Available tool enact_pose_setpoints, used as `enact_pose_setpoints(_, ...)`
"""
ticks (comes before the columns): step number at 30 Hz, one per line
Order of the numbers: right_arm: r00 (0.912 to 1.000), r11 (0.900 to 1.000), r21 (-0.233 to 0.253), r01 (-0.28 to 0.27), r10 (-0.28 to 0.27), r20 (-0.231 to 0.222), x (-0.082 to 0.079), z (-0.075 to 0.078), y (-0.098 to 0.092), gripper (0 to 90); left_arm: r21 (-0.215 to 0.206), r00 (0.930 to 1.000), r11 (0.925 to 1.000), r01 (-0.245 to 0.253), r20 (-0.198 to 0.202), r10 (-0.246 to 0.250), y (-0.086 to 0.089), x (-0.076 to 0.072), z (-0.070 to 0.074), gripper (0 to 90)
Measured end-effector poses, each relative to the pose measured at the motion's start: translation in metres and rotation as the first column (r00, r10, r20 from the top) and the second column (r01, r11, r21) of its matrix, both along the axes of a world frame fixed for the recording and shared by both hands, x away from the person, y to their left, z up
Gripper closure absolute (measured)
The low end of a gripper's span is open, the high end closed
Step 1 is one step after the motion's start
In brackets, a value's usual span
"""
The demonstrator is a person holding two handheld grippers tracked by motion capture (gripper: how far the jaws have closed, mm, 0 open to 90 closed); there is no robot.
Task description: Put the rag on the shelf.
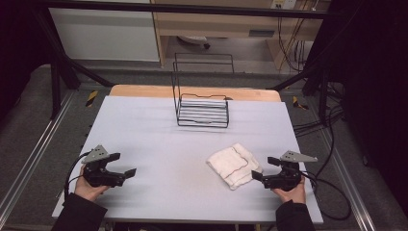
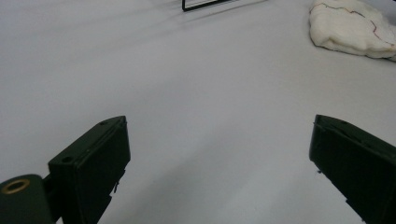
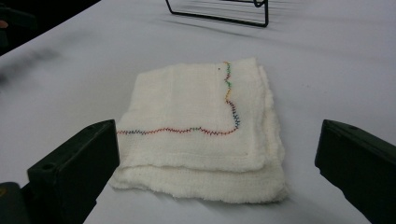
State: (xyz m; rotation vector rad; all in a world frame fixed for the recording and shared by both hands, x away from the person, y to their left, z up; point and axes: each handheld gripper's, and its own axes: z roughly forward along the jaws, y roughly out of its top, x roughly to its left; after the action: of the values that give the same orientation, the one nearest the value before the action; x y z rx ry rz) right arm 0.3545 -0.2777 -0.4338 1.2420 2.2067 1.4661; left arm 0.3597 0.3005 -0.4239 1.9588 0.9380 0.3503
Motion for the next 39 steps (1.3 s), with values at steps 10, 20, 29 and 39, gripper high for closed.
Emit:
enact_pose_setpoints(10, 1.0000, 1.000, -0.003, 0.006, -0.006, 0.000, 0.000, 0.001, 0.000, 0.5, 0.010, 1.0000, 0.9999, 0.003, 0.006, -0.003, -0.006, 0.000, 0.003, 5.4)
enact_pose_setpoints(20, 1.0000, 1.000, -0.011, 0.009, -0.009, 0.000, 0.000, 0.001, 0.001, 0.4, 0.001, 1.0000, 1.0000, 0.008, 0.002, -0.008, -0.021, 0.001, 0.007, 5.7)
enact_pose_setpoints(29, 1.0000, 0.999, -0.033, 0.002, -0.002, -0.005, 0.001, 0.000, 0.005, 0.5, 0.006, 0.9990, 0.9997, 0.022, -0.039, -0.022, -0.057, 0.007, 0.010, 6.8)
enact_pose_setpoints(39, 0.9999, 0.999, -0.041, 0.009, -0.009, -0.010, 0.001, 0.000, 0.005, 0.5, 0.035, 0.9966, 0.9974, 0.064, -0.055, -0.062, -0.107, 0.014, 0.013, 10.9)
